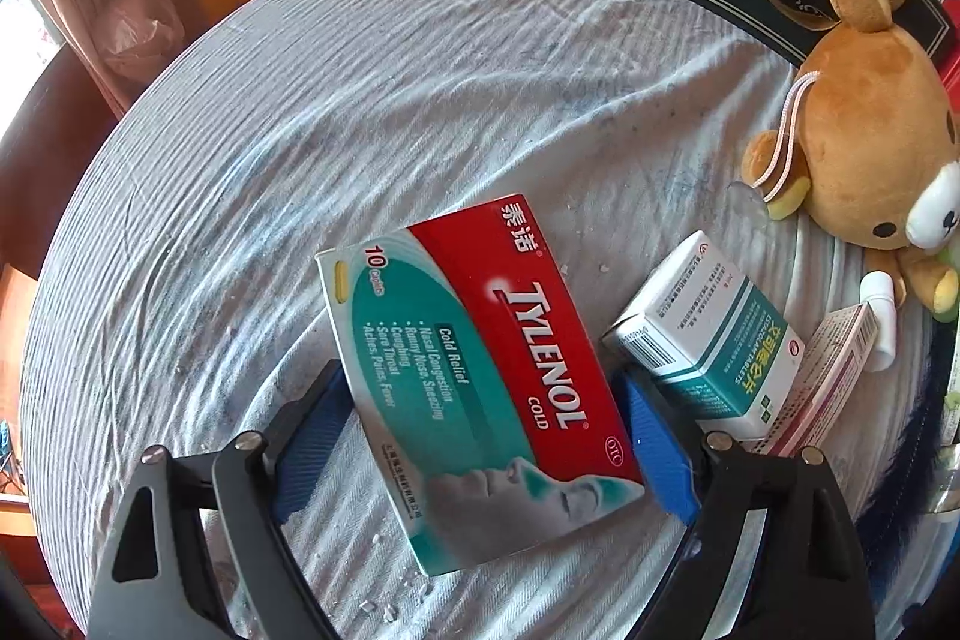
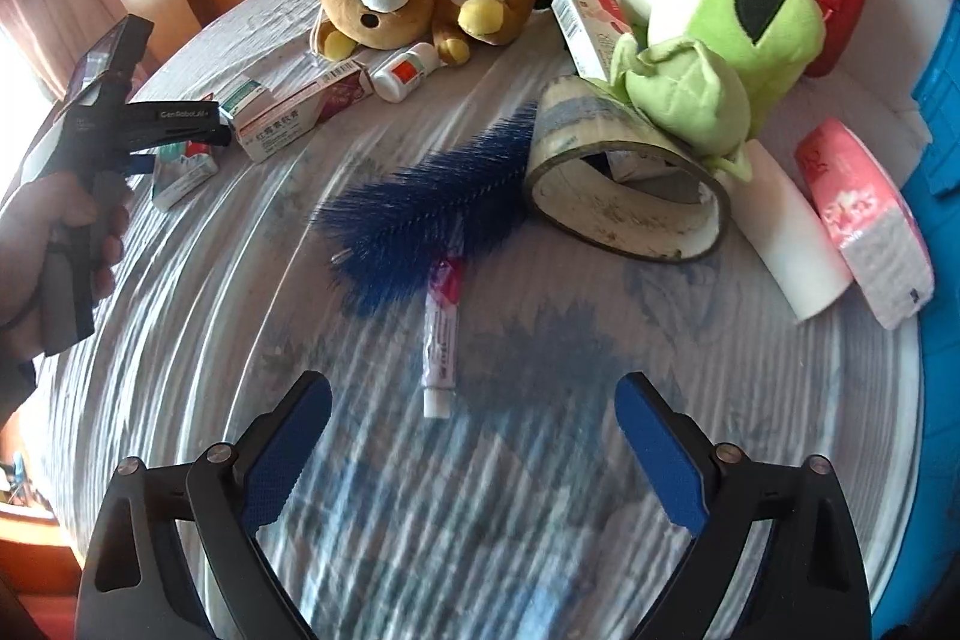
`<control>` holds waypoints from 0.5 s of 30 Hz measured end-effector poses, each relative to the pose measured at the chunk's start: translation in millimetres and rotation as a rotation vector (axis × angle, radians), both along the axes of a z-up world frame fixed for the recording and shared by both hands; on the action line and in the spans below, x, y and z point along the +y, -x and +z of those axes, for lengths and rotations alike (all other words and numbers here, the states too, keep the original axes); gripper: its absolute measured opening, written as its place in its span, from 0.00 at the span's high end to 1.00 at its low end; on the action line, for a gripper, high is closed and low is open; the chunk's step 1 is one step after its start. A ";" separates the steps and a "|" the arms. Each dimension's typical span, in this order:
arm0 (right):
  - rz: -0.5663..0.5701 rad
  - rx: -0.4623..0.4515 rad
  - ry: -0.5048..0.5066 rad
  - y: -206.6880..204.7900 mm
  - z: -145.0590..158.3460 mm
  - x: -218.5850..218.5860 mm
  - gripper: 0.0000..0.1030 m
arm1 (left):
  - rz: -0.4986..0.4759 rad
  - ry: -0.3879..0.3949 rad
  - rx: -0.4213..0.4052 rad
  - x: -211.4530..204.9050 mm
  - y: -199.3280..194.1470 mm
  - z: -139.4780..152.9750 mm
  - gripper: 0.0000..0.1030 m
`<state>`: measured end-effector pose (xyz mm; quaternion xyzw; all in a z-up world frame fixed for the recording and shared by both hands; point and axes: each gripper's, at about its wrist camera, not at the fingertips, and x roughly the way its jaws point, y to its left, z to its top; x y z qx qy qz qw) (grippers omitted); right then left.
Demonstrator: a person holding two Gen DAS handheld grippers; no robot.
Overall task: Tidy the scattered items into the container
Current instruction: 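Grasp the Tylenol Cold box with the left tool while the right tool grasps the pink ointment tube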
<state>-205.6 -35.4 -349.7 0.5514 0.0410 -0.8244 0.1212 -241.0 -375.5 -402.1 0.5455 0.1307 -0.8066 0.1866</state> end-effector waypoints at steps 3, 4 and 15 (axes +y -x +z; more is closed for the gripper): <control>-0.001 -0.016 -0.016 12.0 -14.1 -7.2 0.11 | -0.019 0.015 0.008 -0.2 -3.9 1.2 0.16; 0.001 -0.024 -0.027 15.1 -19.7 -9.5 0.12 | -0.023 0.016 0.011 -0.5 -5.4 1.4 0.17; 0.056 -0.038 -0.088 17.4 -34.3 -31.0 0.85 | -0.053 0.036 0.033 -3.7 -28.7 4.8 0.20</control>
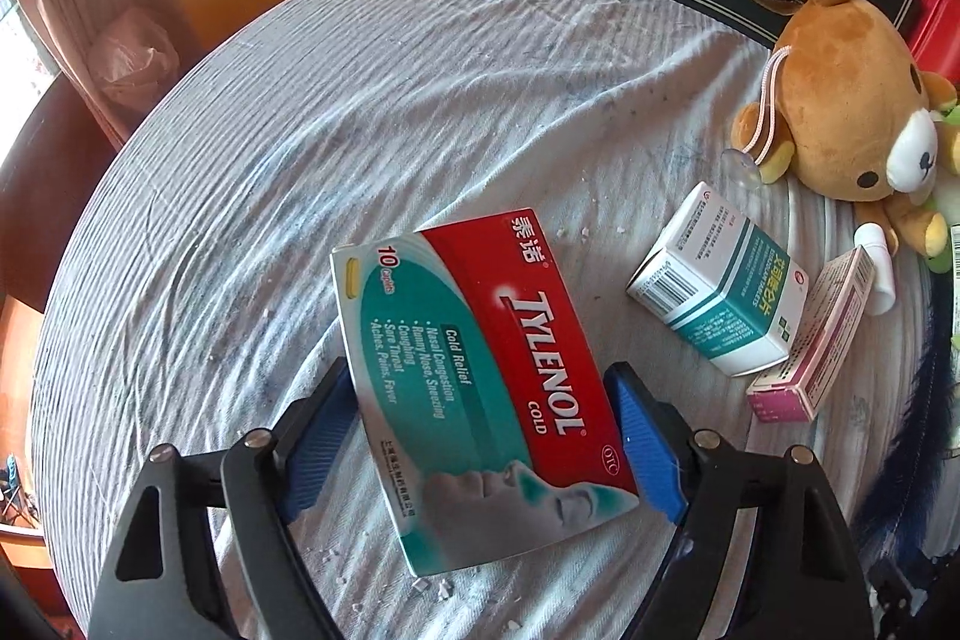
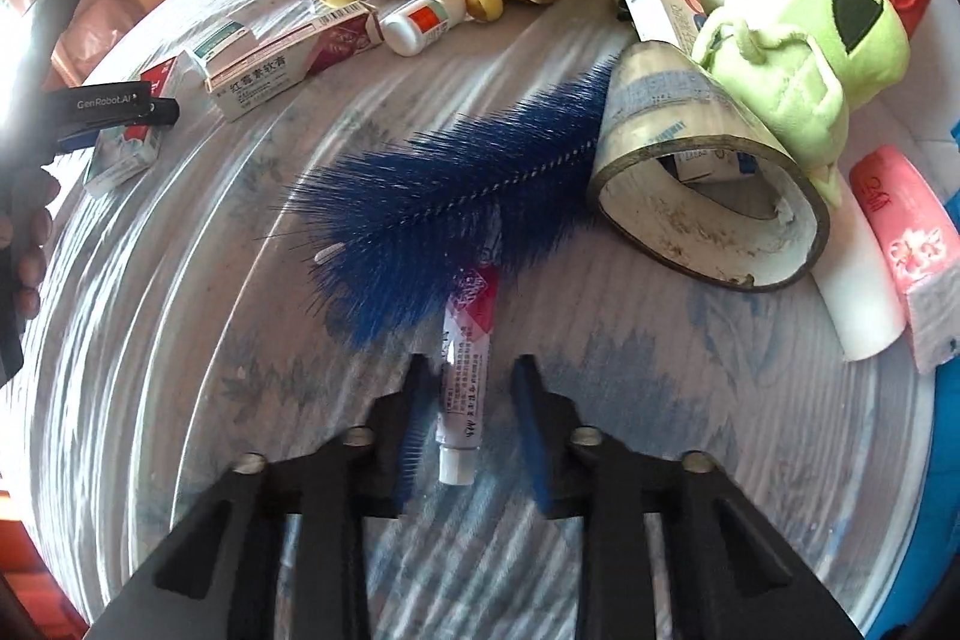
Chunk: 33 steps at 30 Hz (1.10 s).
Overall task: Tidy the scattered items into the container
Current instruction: 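Grasp the Tylenol Cold box with the left tool while the right tool grasps the pink ointment tube, then lift and carry the Tylenol box and ointment tube in both tools over the crate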
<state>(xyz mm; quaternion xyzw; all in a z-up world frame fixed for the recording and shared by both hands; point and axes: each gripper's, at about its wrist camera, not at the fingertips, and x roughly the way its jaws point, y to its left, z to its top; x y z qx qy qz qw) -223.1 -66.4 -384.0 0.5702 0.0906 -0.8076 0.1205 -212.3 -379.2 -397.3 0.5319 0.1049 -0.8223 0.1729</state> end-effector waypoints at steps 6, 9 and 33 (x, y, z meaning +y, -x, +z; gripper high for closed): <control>-0.020 -0.035 0.027 -10.4 4.9 8.5 0.85 | -0.024 0.018 0.013 3.5 -22.3 9.5 0.20; -0.028 -0.041 0.046 -19.3 11.0 14.3 0.85 | -0.037 0.025 0.024 7.7 -32.6 16.1 0.20; -0.011 0.045 0.087 -89.0 83.3 42.4 0.85 | -0.100 0.060 0.120 56.0 -121.1 107.2 0.20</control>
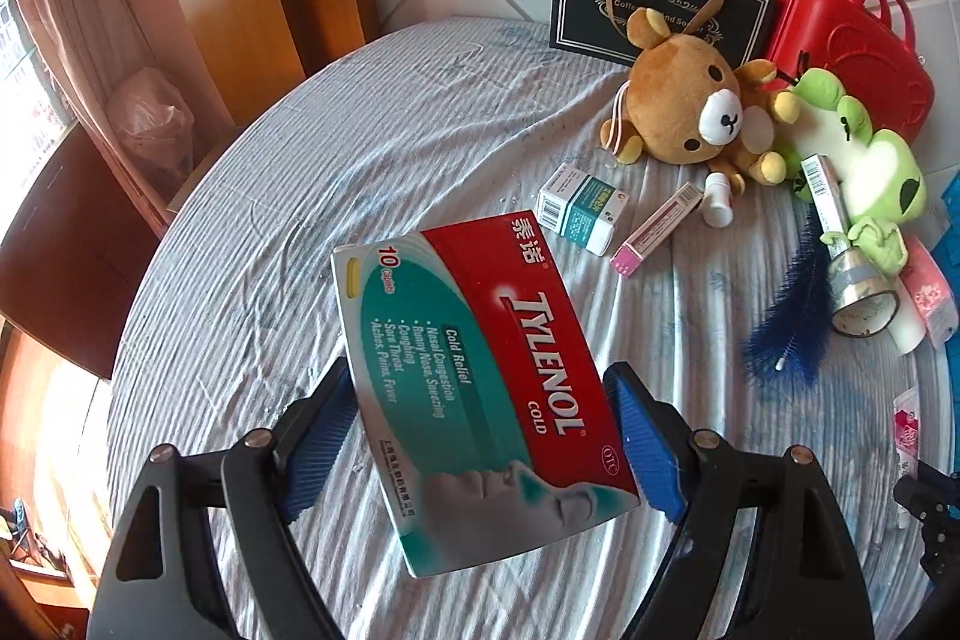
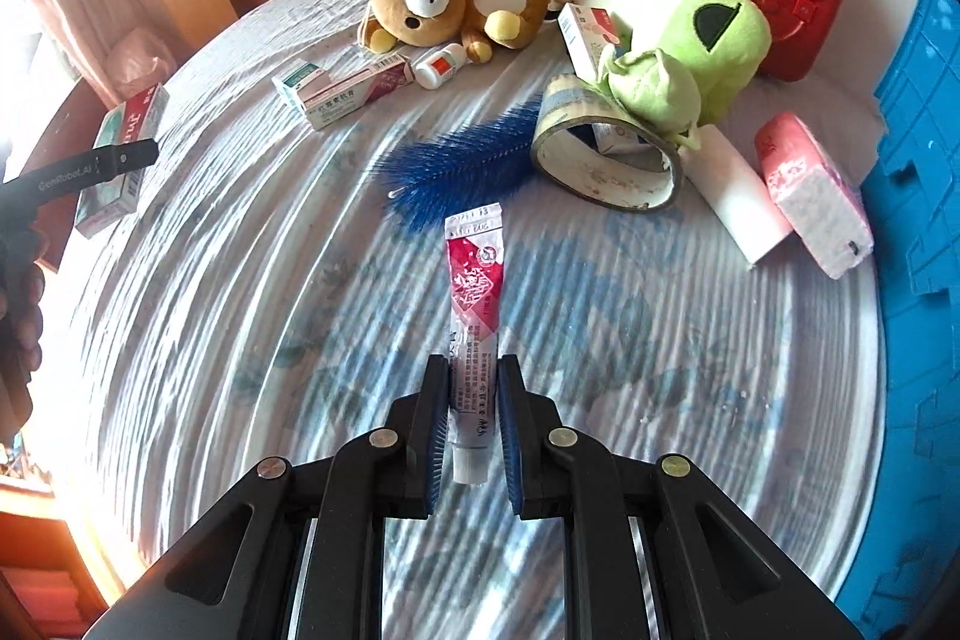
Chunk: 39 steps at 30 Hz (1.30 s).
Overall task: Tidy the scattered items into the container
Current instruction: 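Lift and carry the Tylenol box and ointment tube in both tools over the crate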
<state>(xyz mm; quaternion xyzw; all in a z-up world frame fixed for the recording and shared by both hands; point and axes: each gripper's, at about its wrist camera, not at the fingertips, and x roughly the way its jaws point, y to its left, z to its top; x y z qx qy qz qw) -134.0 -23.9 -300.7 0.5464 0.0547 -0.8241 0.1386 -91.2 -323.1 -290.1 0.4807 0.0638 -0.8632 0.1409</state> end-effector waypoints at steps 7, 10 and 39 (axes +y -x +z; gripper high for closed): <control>-0.013 0.027 0.020 -24.8 33.2 16.5 0.85 | -0.026 0.008 0.033 20.4 -23.5 38.3 0.20; -0.015 0.050 0.031 -34.9 53.1 24.9 0.85 | -0.043 0.010 0.052 32.1 -34.1 56.8 0.20; -0.004 0.300 0.151 -111.2 226.7 121.3 0.85 | -0.116 0.039 0.250 152.1 -107.2 209.3 0.20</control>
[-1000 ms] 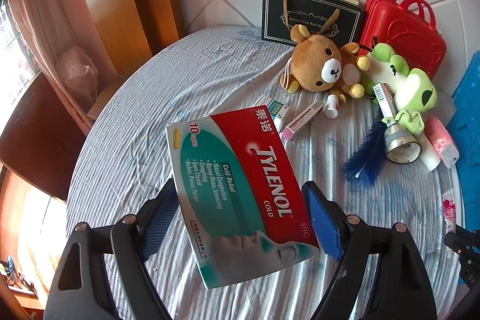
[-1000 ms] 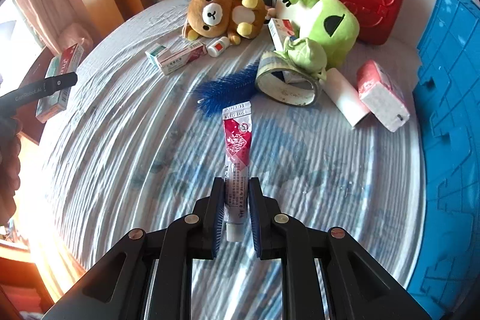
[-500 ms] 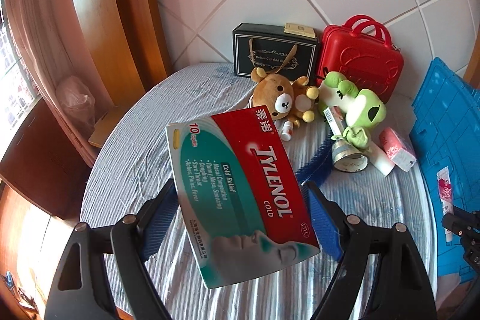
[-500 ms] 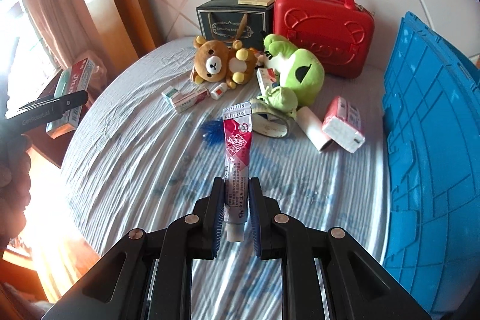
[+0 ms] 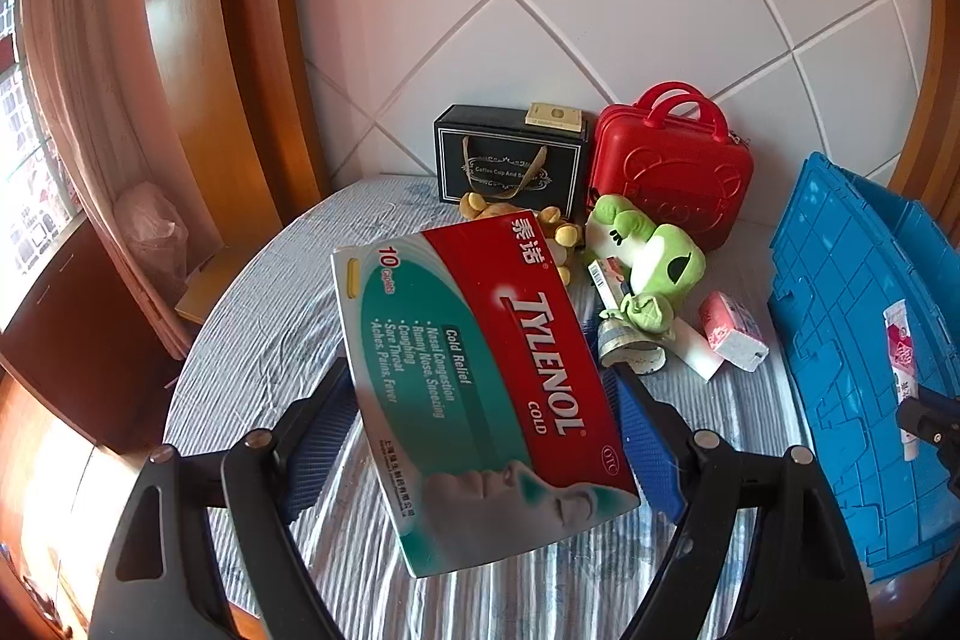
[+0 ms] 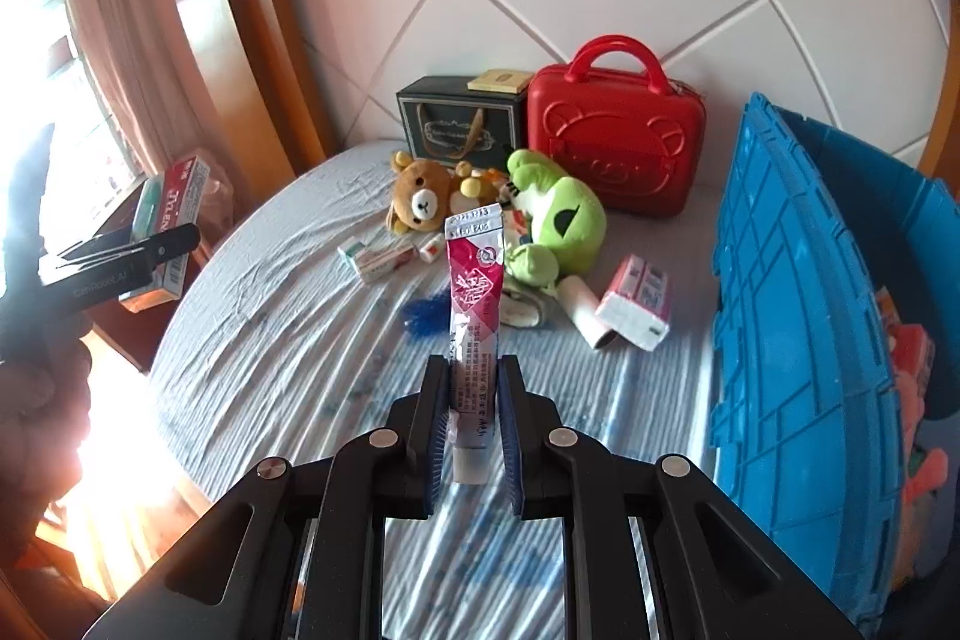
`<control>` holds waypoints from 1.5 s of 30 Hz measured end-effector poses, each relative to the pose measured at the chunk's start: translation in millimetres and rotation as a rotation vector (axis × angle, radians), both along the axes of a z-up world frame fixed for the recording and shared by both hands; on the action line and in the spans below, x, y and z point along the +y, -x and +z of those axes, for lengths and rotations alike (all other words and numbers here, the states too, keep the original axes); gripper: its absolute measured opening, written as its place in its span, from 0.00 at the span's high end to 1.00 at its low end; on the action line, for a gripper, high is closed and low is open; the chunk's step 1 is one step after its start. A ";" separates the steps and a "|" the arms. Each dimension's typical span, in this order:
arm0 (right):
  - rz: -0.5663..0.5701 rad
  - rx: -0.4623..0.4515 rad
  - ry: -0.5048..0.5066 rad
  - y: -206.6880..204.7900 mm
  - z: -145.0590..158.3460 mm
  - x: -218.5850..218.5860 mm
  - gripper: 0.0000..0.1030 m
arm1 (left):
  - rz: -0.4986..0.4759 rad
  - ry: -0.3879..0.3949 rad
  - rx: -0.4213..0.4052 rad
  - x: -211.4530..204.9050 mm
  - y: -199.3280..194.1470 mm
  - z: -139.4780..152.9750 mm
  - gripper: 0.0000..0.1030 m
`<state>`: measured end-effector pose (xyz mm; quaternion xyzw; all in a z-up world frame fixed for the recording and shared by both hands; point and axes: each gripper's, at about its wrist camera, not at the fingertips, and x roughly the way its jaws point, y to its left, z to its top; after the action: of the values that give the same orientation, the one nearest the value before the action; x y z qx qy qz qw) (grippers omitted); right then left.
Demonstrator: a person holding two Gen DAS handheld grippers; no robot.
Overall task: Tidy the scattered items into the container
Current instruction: 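Lift and carry the Tylenol box and ointment tube in both tools over the crate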
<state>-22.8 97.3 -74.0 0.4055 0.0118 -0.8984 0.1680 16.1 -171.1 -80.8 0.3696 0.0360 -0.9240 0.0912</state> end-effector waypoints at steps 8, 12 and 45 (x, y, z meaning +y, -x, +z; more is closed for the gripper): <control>-0.004 0.052 0.025 -11.9 27.7 36.5 0.85 | -0.033 0.034 0.046 40.8 -5.8 30.5 0.20; -0.009 0.072 0.047 -18.5 39.0 56.0 0.85 | -0.035 0.063 0.063 59.7 -8.1 45.0 0.20; -0.108 0.175 0.137 -44.8 78.6 218.2 0.85 | -0.171 0.117 0.138 223.0 6.5 88.0 0.20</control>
<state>22.0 315.5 4.6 0.3132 -0.0570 -0.9368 0.1450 9.5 51.9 7.1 0.3009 -0.0434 -0.9522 0.0308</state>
